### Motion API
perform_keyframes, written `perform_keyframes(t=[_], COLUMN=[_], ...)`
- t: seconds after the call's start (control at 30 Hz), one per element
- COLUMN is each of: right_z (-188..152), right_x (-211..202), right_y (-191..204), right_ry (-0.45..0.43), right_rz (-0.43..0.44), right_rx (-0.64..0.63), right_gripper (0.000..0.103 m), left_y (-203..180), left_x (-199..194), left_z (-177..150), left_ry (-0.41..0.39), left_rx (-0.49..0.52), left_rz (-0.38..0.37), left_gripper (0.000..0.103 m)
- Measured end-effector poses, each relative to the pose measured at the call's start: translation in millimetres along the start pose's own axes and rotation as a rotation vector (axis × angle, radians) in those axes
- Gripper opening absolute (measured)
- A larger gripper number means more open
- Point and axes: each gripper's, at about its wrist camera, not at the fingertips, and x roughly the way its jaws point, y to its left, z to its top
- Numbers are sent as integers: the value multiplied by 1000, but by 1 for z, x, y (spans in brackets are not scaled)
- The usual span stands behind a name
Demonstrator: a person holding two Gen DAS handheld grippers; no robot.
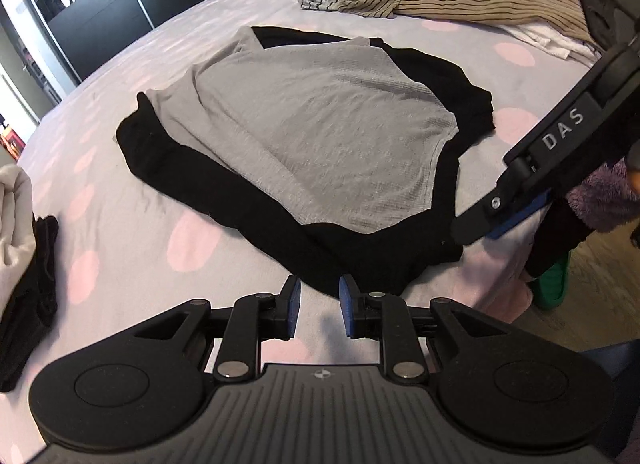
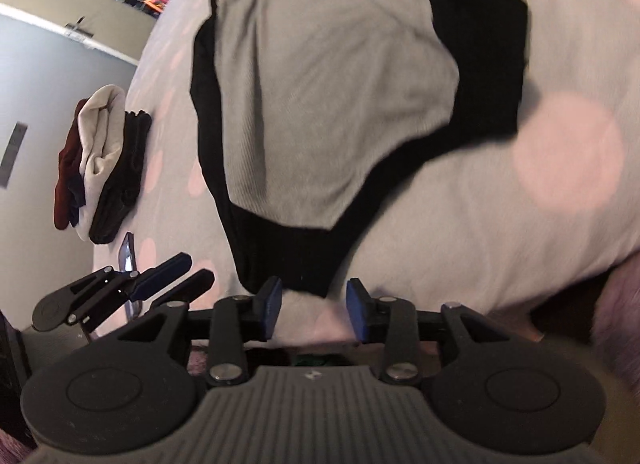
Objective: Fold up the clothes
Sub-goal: 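Lay the shirt flat on the bed and open both grippers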
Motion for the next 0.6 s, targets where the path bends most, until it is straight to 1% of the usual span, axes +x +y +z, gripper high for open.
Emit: perform_keyframes(t=[0.07,0.2,0.3,0.33,0.37,0.4,0.43,0.53,0.6], right_z=[-1,-6,-6,-6,-5,-4,-3,3,8], right_x=[8,27,34,36,37,37,38,23,3], right_y=[-2,-4,-7,-8,-7,-7,-6,-3,-2], right_ry=[10,7,-33,-46,-55,-64,-73,-133,-184], right_rz=[20,62,98,107,107,106,106,81,30], right_rx=[51,149,234,253,256,260,263,240,193], right_gripper=[42,43,43,41,37,16,12,7,7], left_y=[3,10,15,17,19,20,22,28,34], left_x=[1,1,2,3,4,4,3,-1,-3], left_z=[1,1,-3,-4,-4,-5,-5,-6,-6], left_ry=[-1,-6,-1,2,5,8,8,2,-3], left_rx=[-9,-43,-68,-78,-87,-94,-100,-126,-152], left_rz=[14,15,23,26,28,31,36,54,53], left_gripper=[19,19,19,19,19,19,19,19,19])
